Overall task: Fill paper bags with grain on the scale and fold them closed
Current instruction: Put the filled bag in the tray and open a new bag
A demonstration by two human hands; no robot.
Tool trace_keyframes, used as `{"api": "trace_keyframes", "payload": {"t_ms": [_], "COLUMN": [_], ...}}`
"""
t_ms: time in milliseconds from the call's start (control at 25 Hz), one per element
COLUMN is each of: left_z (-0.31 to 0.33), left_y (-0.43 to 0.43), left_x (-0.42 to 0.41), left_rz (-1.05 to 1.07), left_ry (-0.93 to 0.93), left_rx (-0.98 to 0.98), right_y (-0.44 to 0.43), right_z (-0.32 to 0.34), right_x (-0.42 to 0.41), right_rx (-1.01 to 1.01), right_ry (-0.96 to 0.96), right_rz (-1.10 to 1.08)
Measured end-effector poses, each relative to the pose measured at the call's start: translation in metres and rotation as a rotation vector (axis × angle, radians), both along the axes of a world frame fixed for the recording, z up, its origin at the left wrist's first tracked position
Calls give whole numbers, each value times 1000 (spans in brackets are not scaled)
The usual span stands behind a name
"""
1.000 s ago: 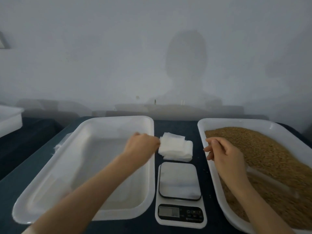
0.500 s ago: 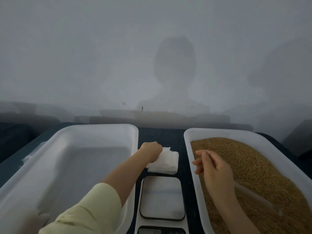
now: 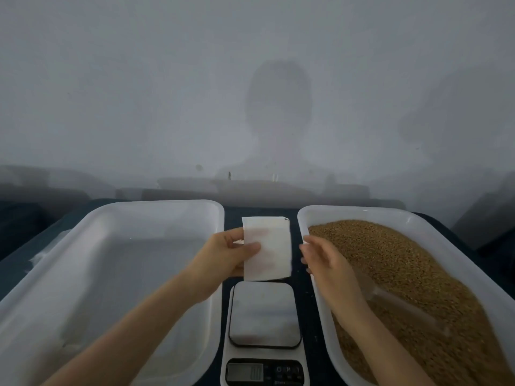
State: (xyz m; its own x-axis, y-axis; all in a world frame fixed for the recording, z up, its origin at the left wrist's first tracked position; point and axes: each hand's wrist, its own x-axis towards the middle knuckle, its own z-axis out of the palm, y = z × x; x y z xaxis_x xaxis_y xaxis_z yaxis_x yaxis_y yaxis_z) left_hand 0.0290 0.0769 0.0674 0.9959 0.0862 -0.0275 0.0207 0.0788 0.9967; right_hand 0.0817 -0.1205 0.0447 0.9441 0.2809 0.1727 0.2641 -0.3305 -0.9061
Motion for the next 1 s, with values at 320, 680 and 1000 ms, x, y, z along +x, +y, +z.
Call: {"api": "trace_keyframes", "payload": {"t_ms": [320, 680, 1000], "left_z": [-20, -26, -27], "left_y": [-9, -15, -16], "left_x": [-28, -29, -38], "left_rz": [-1, -34, 49], "left_ry": [102, 76, 50], "left_rx": [-118, 270, 92], "right_y": [4, 10, 14], "right_z": [2, -11, -9], "right_x": [-11, -6, -28], "right_rx": [16, -290, -145], "right_ry": [-70, -253, -345], "right_rz": [162, 153, 316]}}
